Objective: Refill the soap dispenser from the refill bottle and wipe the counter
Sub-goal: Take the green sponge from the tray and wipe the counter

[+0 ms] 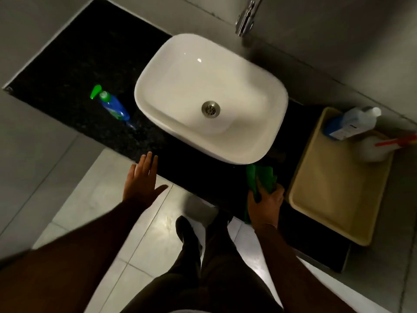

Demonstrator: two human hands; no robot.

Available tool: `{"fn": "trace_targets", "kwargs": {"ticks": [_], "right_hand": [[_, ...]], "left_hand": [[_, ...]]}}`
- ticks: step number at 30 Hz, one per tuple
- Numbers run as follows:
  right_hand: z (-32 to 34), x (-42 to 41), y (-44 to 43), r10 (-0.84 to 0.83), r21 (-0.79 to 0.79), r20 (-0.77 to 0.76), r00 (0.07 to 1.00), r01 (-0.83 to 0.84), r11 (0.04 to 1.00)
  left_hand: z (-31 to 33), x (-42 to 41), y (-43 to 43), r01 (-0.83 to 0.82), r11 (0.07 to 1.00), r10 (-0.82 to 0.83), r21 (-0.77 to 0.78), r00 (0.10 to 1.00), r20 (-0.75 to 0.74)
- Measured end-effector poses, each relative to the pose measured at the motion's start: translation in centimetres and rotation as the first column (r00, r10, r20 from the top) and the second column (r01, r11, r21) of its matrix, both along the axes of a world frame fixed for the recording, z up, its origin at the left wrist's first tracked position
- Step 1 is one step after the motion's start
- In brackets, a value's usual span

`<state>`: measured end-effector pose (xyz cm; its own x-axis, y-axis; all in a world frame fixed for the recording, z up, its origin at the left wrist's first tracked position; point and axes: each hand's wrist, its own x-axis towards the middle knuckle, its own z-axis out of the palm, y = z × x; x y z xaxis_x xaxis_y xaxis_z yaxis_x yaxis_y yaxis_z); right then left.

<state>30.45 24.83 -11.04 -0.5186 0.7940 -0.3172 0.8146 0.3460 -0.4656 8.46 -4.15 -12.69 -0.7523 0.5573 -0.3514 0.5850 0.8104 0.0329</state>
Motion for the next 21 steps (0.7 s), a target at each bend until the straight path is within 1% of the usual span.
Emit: {"fn": "trace_targets", "kwargs": {"ticks": [2, 3, 4, 5, 7, 9, 12, 17, 19, 21], "right_hand": [[-2.1, 1.1, -0.1, 0.136, 0.18, 0.144, 0.98, -0.161, 0.97], [-2.9, 1.4, -0.3, 0.182, 0.209, 0.182, 0.966, -0.219, 0.953], [-3.6, 1.6, -0.5, 0.211, 0.206, 0.191, 0.959, -0.25, 0.946], [-4.2, 1.7, -0.8, 0.226, 0.196, 0.184, 0.956, -0.261, 0.945], [-4.8, 1.4, -2.2, 0.22, 0.184, 0.187, 0.957, -0.255, 0.949], [-5.1, 0.2, -4.3, 0.21, 0.197, 0.212, 0.954, -0.252, 0.947], [-5.2, -3.2, -7.5, 0.237, 0.213, 0.257, 0.937, -0.294, 0.932], [-5.5, -8.6, -12.0, 0.393, 0.185, 0.275, 0.877, -0.45, 0.874], [-5.4, -10.9, -13.7, 0.498, 0.18, 0.251, 0.83, -0.546, 0.818], [-5.5, -13.9, -15.7, 0.618, 0.214, 0.212, 0.757, -0.653, 0.727]], "left_hand": [[-0.2, -0.8, -1.1, 0.096, 0.992, -0.094, -0.078, 0.995, 0.024], [-0.1, -1.3, -1.5, 0.114, 0.988, -0.112, -0.107, 0.993, 0.024], [0.0, -1.8, -1.8, 0.106, 0.984, -0.103, -0.14, 0.994, 0.024], [0.3, -2.3, -2.1, 0.061, 0.984, -0.058, -0.167, 0.998, 0.023], [0.8, -3.6, -2.5, -0.079, 0.977, 0.081, -0.196, 0.997, 0.002], [1.1, -4.9, -2.9, -0.136, 0.961, 0.145, -0.24, 0.989, 0.022], [1.2, -5.7, -3.2, -0.126, 0.966, 0.138, -0.226, 0.99, 0.038], [1.1, -6.0, -4.4, -0.138, 0.982, 0.15, -0.13, 0.985, 0.084], [1.0, -6.2, -4.8, -0.201, 0.974, 0.21, -0.101, 0.974, 0.089], [0.9, -6.2, -5.4, -0.293, 0.952, 0.302, -0.092, 0.947, 0.109]]}}
